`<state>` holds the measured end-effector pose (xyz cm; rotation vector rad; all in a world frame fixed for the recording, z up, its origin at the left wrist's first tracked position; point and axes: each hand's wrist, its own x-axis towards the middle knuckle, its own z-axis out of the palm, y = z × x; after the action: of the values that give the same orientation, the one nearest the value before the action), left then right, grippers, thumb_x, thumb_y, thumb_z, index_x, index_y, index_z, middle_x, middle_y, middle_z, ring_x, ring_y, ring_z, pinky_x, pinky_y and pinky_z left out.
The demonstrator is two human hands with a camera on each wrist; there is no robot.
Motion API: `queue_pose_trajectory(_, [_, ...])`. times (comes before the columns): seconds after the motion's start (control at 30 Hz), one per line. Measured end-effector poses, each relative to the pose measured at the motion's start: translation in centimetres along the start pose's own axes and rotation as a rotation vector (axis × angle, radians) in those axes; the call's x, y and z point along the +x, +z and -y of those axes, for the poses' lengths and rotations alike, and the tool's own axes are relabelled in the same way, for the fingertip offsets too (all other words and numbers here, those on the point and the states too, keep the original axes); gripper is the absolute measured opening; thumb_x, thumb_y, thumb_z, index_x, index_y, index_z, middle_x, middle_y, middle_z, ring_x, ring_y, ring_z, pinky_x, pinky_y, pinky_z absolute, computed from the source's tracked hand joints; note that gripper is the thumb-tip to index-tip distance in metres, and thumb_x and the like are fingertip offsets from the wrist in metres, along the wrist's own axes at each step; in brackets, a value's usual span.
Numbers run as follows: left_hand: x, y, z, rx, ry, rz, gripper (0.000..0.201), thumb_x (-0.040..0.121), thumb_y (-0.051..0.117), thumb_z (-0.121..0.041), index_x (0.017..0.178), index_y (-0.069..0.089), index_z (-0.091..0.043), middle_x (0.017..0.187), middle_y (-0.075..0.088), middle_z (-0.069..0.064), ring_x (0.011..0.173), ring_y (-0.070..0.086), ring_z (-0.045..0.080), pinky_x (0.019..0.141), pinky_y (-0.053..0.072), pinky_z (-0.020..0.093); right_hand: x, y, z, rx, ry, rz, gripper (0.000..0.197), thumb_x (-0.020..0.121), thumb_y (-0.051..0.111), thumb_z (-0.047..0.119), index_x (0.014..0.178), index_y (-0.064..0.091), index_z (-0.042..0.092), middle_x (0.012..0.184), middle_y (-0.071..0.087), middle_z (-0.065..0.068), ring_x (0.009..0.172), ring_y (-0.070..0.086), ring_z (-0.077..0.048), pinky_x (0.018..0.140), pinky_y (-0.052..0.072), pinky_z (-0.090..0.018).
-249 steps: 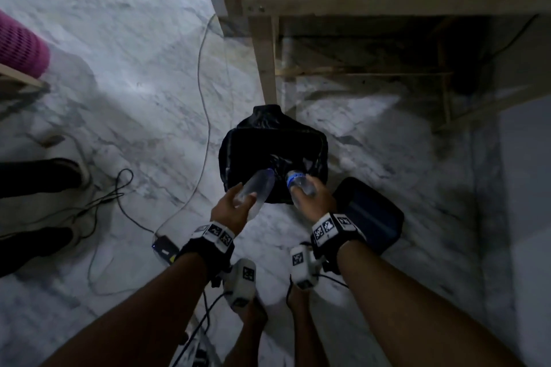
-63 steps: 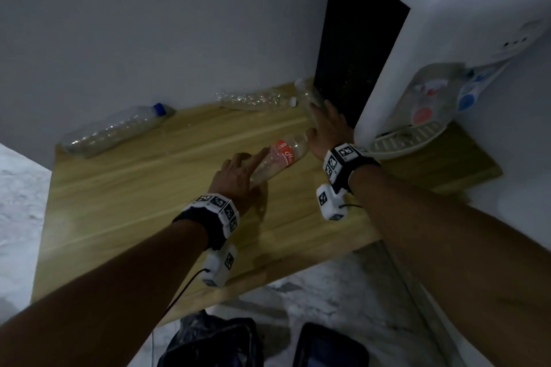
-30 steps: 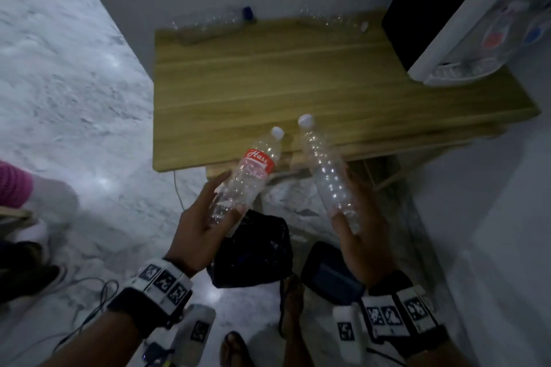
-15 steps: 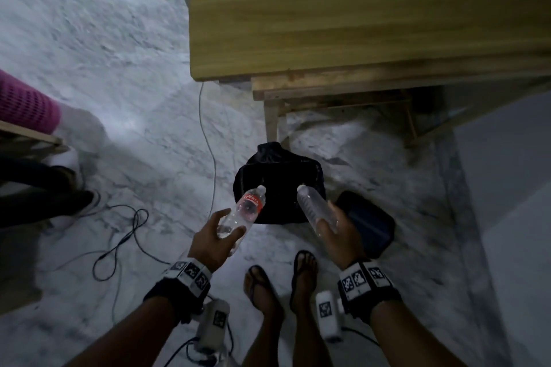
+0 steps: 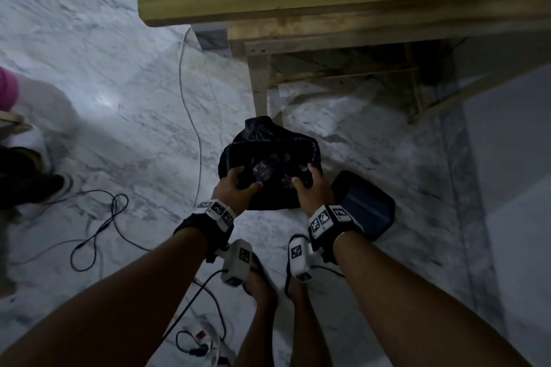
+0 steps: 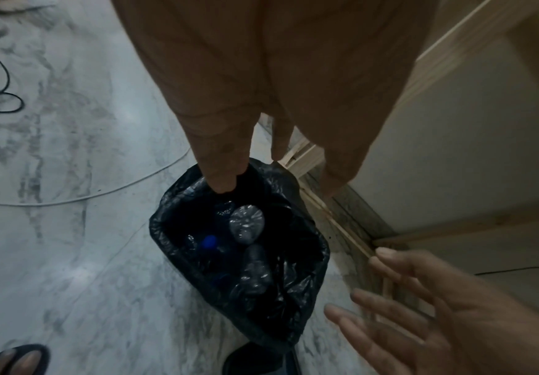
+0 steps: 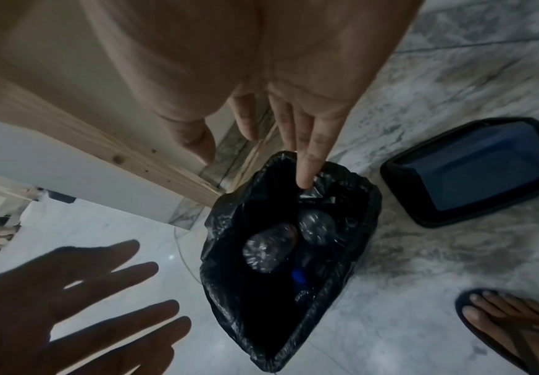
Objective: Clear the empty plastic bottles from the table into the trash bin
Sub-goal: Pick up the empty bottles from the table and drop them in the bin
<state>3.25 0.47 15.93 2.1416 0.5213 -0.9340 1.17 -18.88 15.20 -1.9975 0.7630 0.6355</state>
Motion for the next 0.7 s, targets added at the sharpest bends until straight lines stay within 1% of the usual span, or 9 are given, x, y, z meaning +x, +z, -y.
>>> queue_pose_trajectory(0.1, [-1.2, -1.1, -0.7, -0.018, 0.030, -0.025, 0.064, 0.085, 0.068, -0.044, 0.142, 0.049, -0.022, 0.130, 0.063, 0.012, 0.119, 0.061, 0.030, 0.098, 0.049, 0.037, -1.1, -1.6, 1.1, 0.045, -0.042, -0.026, 0.058, 0.093, 0.056, 0.030, 0.148, 0.040, 0.019, 0.152, 0.044, -0.010, 0.133, 0.049, -0.030, 0.107, 0.041, -0.036])
queue_pose_trajectory(0.17, [-2.5, -2.3, -1.3, -0.038, 0.059, -0.035, 0.056, 0.085, 0.069, -0.041, 0.137, 0.054, -0.024, 0.125, 0.065, 0.008, 0.116, 0.062, 0.027, 0.096, 0.050, 0.037, -2.3, -2.8, 2.0, 0.069, -0.079, -0.045, 0.055, 0.093, 0.055, 0.029, 0.146, 0.042, 0.022, 0.151, 0.045, -0.009, 0.123, 0.058, -0.029, 0.097, 0.047, -0.031])
queue_pose_trajectory(0.27, [-4.9, -4.7, -2.4, -0.036, 0.150, -0.046, 0.046, 0.086, 0.069, -0.037, 0.130, 0.059, -0.026, 0.118, 0.067, 0.003, 0.107, 0.067, 0.021, 0.090, 0.049, 0.032, -4.5, -5.2, 3.9, 0.055, -0.146, -0.066, 0.051, 0.095, 0.053, 0.028, 0.145, 0.043, 0.024, 0.149, 0.047, -0.008, 0.114, 0.063, -0.024, 0.084, 0.042, -0.023])
queue_pose_trajectory(0.33, [-6.7, -6.8, -3.6, -0.055, 0.215, -0.056, 0.042, 0.085, 0.069, -0.037, 0.125, 0.062, -0.028, 0.113, 0.070, 0.002, 0.101, 0.069, 0.019, 0.094, 0.053, 0.038, -6.1, -7.1, 5.8, 0.026, -0.205, -0.094, 0.050, 0.095, 0.052, 0.028, 0.144, 0.045, 0.023, 0.148, 0.048, -0.007, 0.114, 0.061, -0.022, 0.084, 0.039, -0.021])
queue_pose_trajectory(0.4, [-8.7, -8.9, -5.3, -0.064, 0.290, -0.075, 0.037, 0.084, 0.068, -0.038, 0.120, 0.064, -0.031, 0.109, 0.071, 0.000, 0.097, 0.070, 0.015, 0.092, 0.056, 0.038, -8.0, -8.9, 8.0, 0.031, -0.264, -0.131, 0.048, 0.095, 0.053, 0.027, 0.142, 0.047, 0.024, 0.146, 0.049, -0.006, 0.108, 0.062, -0.019, 0.084, 0.042, -0.022])
queue_pose_trajectory(0.47, [-10.6, -11.0, -7.4, -0.068, 0.369, -0.101, 0.032, 0.084, 0.068, -0.037, 0.116, 0.066, -0.033, 0.107, 0.072, -0.002, 0.094, 0.070, 0.013, 0.086, 0.057, 0.033, -9.7, -10.6, 10.2, 0.052, -0.321, -0.161, 0.047, 0.094, 0.054, 0.024, 0.141, 0.049, 0.024, 0.144, 0.051, -0.005, 0.107, 0.063, -0.020, 0.084, 0.044, -0.023])
queue_pose_trajectory(0.53, [-12.3, -13.1, -9.8, -0.077, 0.452, -0.133, 0.027, 0.087, 0.068, -0.031, 0.115, 0.067, -0.030, 0.106, 0.071, -0.001, 0.093, 0.070, 0.010, 0.077, 0.055, 0.021, -11.2, -12.5, 12.7, 0.063, -0.381, -0.192, 0.046, 0.094, 0.054, 0.023, 0.140, 0.050, 0.024, 0.143, 0.050, -0.003, 0.114, 0.062, -0.021, 0.086, 0.044, -0.022])
queue_pose_trajectory(0.6, [-13.7, -15.2, -12.3, -0.088, 0.537, -0.168, 0.026, 0.089, 0.067, -0.027, 0.115, 0.068, -0.029, 0.105, 0.070, -0.001, 0.094, 0.069, 0.007, 0.071, 0.051, 0.009, -12.3, -14.4, 15.4, 0.088, -0.419, -0.209, 0.046, 0.093, 0.054, 0.024, 0.139, 0.050, 0.026, 0.143, 0.050, 0.000, 0.113, 0.061, -0.016, 0.085, 0.047, -0.024])
queue_pose_trajectory(0.7, [-15.3, -18.3, -16.2, -0.107, 0.636, -0.221, 0.023, 0.091, 0.066, -0.026, 0.113, 0.069, -0.028, 0.104, 0.070, -0.002, 0.092, 0.069, 0.005, 0.069, 0.051, 0.007, -13.1, -17.0, 19.4, 0.072, -0.495, -0.227, 0.047, 0.093, 0.053, 0.026, 0.139, 0.049, 0.026, 0.140, 0.052, 0.001, 0.114, 0.059, -0.014, 0.088, 0.052, -0.032])
